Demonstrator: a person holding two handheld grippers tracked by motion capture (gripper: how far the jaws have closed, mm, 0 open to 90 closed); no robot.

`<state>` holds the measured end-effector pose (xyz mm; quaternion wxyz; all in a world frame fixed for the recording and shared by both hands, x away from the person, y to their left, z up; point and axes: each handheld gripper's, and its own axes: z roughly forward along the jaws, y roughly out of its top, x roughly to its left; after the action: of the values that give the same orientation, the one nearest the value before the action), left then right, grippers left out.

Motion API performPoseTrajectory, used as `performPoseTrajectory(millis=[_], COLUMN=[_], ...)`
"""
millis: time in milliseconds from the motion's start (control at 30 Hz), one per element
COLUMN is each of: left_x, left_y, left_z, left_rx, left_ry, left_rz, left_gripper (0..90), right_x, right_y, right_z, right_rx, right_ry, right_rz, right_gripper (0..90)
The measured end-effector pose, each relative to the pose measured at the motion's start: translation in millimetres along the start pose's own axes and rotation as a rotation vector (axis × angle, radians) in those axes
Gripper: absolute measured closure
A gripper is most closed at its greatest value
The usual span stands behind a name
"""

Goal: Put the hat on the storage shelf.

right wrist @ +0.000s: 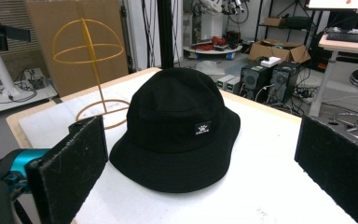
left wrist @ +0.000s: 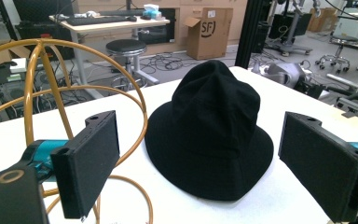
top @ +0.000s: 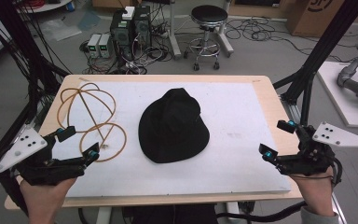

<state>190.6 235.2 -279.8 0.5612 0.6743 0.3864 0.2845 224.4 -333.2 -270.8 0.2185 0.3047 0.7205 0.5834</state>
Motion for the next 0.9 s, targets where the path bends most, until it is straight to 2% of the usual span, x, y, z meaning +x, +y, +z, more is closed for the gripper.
performPoseTrajectory(millis=[667,900], left_x=[-0.8,0.0], left_y=[-1.5,-4.5], left_z=[-1.0,-3.8], left_rx=[0.001,0.010], left_ry=[-0.005,-0.001], left_rz=[-0.003,-0.005], left_gripper=[12.7,12.7], right_x=[-3.9,-7.5], right_y=[1.1,6.1], right_z=[2.7,16.3], right_rx=[-0.004,0.014], right_ry=[0.006,0.032], right_rz=[-0.006,-0.021], right_gripper=[2.1,2.0])
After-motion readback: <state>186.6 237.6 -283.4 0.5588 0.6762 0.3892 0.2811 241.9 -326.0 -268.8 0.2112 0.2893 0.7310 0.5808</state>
